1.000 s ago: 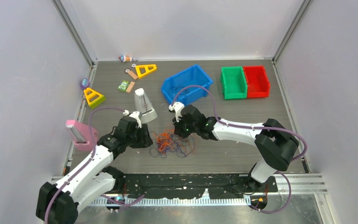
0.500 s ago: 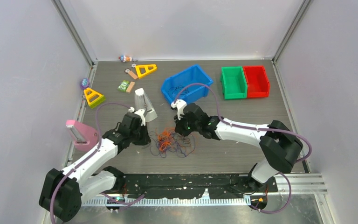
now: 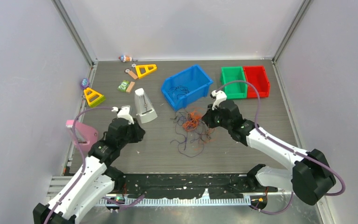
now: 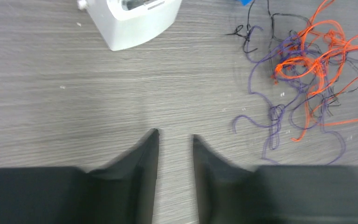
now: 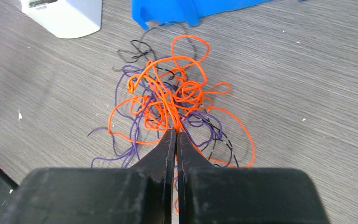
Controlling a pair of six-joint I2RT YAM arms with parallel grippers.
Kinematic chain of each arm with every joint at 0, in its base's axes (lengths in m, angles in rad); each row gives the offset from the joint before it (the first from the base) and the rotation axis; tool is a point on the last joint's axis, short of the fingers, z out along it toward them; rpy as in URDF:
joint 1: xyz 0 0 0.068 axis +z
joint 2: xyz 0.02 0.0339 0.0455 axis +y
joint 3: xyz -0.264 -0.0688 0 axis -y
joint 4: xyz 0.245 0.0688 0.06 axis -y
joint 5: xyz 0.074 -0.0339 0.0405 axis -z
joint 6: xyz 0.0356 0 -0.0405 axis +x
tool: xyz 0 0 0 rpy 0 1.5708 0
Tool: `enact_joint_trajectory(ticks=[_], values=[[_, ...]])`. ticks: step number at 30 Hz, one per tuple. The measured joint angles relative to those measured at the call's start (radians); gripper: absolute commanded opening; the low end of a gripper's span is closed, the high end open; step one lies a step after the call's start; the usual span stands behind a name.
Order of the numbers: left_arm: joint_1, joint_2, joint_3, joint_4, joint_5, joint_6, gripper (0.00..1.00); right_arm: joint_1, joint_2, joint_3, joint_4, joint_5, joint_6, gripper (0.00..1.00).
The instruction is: Untangle the cables
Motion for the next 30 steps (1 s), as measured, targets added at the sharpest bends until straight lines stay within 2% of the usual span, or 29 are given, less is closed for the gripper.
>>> enact_joint_trajectory(ticks=[1, 2, 5, 11, 17, 24, 30], values=[[0.000, 0.007, -0.002, 0.009, 0.012, 0.006, 0.66, -0.002, -0.003, -0.001, -0.001, 0.000, 0.000, 0.05], [0.000, 0.024, -0.002, 0.024, 0.031, 0.013, 0.72, -0.002, -0.008, -0.001, -0.003, -0.006, -0.004, 0.05], [-0.006, 0.119, -0.002, 0.093, 0.088, 0.035, 0.79, -0.002, 0.003, -0.001, -0.018, -0.026, -0.010, 0.05], [-0.064, 0.323, 0.030, 0.189, 0.108, 0.066, 0.77, -0.002, 0.063, 0.008, -0.070, -0.043, -0.014, 0.05], [-0.128, 0.489, 0.159, 0.251, 0.104, 0.081, 0.76, -0.002, 0.137, 0.031, -0.126, 0.013, -0.014, 0.05], [-0.152, 0.567, 0.222, 0.305, 0.105, 0.075, 0.76, 0.005, 0.327, 0.071, -0.127, -0.002, -0.012, 0.05], [-0.152, 0.571, 0.230, 0.295, 0.086, 0.069, 0.77, 0.137, 0.403, 0.119, -0.094, -0.095, -0.012, 0.05]])
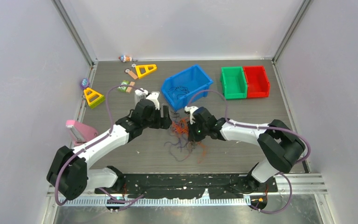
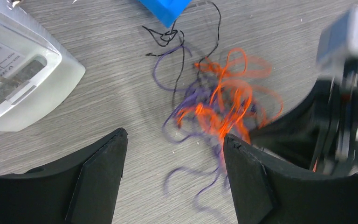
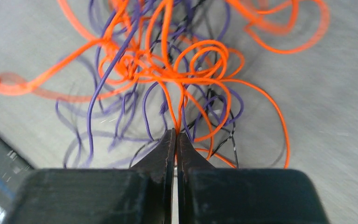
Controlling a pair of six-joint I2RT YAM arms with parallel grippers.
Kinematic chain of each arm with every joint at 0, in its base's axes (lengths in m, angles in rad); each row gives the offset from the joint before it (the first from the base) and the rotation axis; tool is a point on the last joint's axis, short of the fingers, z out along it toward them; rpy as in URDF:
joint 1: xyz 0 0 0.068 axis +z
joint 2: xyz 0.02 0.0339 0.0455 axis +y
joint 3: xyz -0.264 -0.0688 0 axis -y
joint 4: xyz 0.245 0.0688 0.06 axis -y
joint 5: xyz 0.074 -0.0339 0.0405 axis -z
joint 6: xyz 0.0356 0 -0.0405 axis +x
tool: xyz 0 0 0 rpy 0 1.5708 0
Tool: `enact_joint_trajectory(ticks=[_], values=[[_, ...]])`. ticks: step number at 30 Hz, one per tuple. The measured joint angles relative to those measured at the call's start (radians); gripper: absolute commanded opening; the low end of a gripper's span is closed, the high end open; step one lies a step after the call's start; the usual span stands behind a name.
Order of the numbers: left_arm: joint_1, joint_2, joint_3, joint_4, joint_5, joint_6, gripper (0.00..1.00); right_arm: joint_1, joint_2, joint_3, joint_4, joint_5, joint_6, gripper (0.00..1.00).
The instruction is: Untangle the cables
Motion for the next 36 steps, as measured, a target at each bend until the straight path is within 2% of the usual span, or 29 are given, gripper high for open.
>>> enact_joint_trajectory(ticks=[5, 10, 15, 22, 23, 27, 33, 36], values=[[0.001, 0.023, 0.058, -0.039, -0.009, -0.045, 0.78, 0.115, -0.093, -0.045, 0.026, -0.063, 0.035, 0.05], [0.002, 0.080, 0.121, -0.068, -0.005, -0.162, 0.73, 0.117, -0.231, -0.138, 0.056, -0.070, 0.088, 0.05], [0.001, 0.178, 0.186, -0.106, 0.045, -0.301, 0.68, 0.117, -0.236, -0.157, 0.063, -0.066, 0.109, 0.05], [-0.001, 0.214, 0.201, -0.158, 0.033, -0.384, 0.53, 0.117, -0.236, -0.157, 0.067, -0.059, 0.113, 0.05], [-0.001, 0.217, 0.201, -0.160, 0.031, -0.388, 0.48, 0.117, -0.236, -0.157, 0.067, -0.058, 0.113, 0.05], [-0.005, 0.242, 0.201, -0.159, 0.025, -0.404, 0.01, 0.117, -0.237, -0.157, 0.068, -0.052, 0.113, 0.05], [-0.008, 0.270, 0.202, -0.145, 0.031, -0.374, 0.00, 0.117, -0.269, -0.165, 0.065, 0.010, 0.122, 0.05], [-0.008, 0.239, 0.202, -0.170, -0.013, -0.320, 0.00, 0.117, -0.349, -0.183, 0.040, 0.119, 0.145, 0.05]])
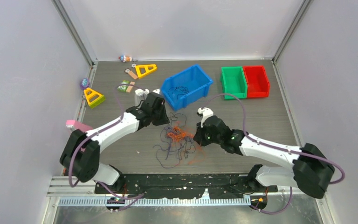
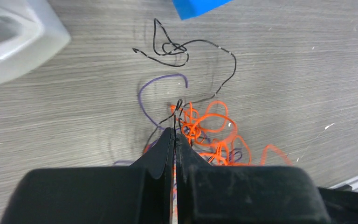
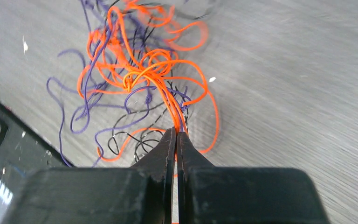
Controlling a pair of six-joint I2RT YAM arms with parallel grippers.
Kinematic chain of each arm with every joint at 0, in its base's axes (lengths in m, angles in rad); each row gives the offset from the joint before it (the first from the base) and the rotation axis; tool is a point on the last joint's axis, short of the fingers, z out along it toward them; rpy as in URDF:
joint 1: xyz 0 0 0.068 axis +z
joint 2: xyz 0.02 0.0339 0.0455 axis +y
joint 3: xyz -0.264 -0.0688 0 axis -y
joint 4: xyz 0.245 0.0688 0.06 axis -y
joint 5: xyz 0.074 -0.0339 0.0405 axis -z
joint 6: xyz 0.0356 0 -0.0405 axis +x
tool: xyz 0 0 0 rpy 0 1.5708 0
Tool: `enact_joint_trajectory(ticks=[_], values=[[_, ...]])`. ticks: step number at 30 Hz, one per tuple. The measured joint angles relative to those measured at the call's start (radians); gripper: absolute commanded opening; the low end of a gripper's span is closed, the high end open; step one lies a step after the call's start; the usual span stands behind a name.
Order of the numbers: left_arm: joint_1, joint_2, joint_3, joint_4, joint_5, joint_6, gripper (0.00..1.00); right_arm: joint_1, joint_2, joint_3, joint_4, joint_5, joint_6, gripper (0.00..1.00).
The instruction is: Untangle the cables
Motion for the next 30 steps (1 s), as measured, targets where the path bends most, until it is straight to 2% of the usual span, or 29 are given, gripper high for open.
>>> enact_joint_trajectory(ticks=[3, 6, 10, 16, 23, 30], values=[[0.003, -0.106, -0.008, -0.039, -0.064, 0.051, 0.00, -0.010, -0.107, -0.021, -0.038, 0.133, 0.030, 0.05], [0.020, -0.291, -0.045, -0.074, -0.125, 0.085, 0.00, -0.042, -0.227, -0.057, -0.091, 0.269, 0.072, 0.05], [0.082, -0.576, -0.106, -0.128, -0.207, 0.099, 0.00, -0.125, -0.386, -0.105, -0.183, 0.443, 0.134, 0.05], [0.174, -0.837, -0.164, -0.277, -0.341, 0.093, 0.00, -0.217, -0.587, -0.130, -0.303, 0.634, 0.180, 0.05], [0.188, -1.020, -0.156, -0.412, -0.525, 0.061, 0.00, -0.237, -0.635, -0.089, -0.407, 0.807, 0.195, 0.05], [0.190, -1.138, -0.148, -0.517, -0.742, -0.022, 0.00, -0.246, -0.641, -0.035, -0.551, 0.991, 0.320, 0.05]])
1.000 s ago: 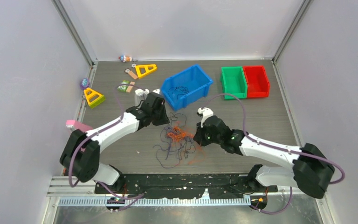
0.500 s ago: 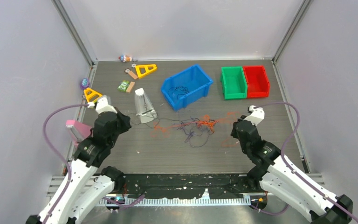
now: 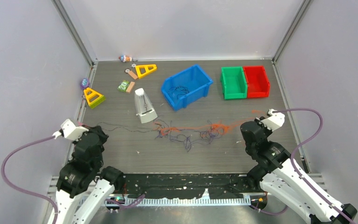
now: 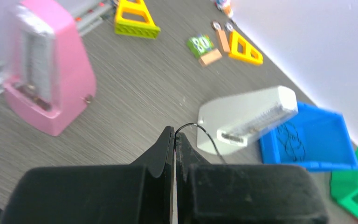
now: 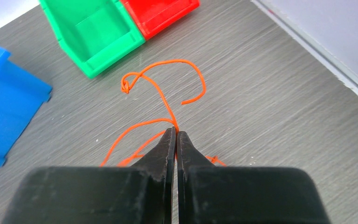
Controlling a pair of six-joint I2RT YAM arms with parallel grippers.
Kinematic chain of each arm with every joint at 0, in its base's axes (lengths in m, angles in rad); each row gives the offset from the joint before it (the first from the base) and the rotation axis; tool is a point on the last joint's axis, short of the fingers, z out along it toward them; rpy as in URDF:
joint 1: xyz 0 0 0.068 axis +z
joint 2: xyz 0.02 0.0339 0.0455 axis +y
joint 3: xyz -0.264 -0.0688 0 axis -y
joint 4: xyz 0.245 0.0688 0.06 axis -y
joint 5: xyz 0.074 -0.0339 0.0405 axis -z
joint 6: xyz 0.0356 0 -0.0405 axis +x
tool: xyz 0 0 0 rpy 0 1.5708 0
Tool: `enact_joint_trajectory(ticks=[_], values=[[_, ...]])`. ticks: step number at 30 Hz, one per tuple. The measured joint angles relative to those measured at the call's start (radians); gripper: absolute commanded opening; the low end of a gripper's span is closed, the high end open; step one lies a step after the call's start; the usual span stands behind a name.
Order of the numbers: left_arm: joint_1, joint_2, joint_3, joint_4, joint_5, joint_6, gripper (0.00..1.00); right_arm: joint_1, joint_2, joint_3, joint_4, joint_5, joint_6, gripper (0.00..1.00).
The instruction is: Untangle the cables
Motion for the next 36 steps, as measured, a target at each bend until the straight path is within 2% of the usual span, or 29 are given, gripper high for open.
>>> enact_joint_trajectory(ticks=[6, 9, 11, 13, 15, 17, 19, 23, 26, 36], values=[[0.002, -0.078, 0.000, -0.044, -0.142, -0.021, 0.00, -0.006, -0.028, 0.002, -0.099, 0.082, 0.089, 0.05], [0.003, -0.079, 0.000, -0.009, -0.131, 0.060, 0.00, -0.006, -0.041, 0.000, -0.086, 0.073, 0.064, 0.05], [0.003, -0.063, 0.000, 0.037, -0.075, 0.126, 0.00, -0.007, -0.048, -0.011, -0.034, 0.028, 0.003, 0.10], [0.003, -0.032, 0.000, 0.086, 0.006, 0.188, 0.00, -0.008, -0.060, -0.037, 0.061, -0.076, -0.093, 0.26], [0.003, 0.006, 0.000, 0.128, 0.102, 0.237, 0.00, -0.008, -0.066, -0.063, 0.150, -0.215, -0.185, 0.59], [0.003, 0.052, 0.001, 0.177, 0.229, 0.288, 0.00, -0.008, -0.066, -0.087, 0.237, -0.381, -0.275, 0.76], [0.003, 0.084, 0.002, 0.207, 0.329, 0.324, 0.00, -0.008, -0.058, -0.097, 0.294, -0.525, -0.341, 0.83], [0.003, 0.124, 0.021, 0.242, 0.491, 0.375, 0.00, 0.000, 0.019, -0.087, 0.393, -0.755, -0.452, 0.89], [0.003, 0.146, 0.057, 0.262, 0.588, 0.402, 0.00, 0.034, 0.095, -0.060, 0.434, -0.844, -0.511, 0.92], [0.003, 0.221, 0.208, 0.282, 0.807, 0.441, 0.00, 0.250, 0.370, 0.052, 0.669, -0.962, -0.593, 0.99]])
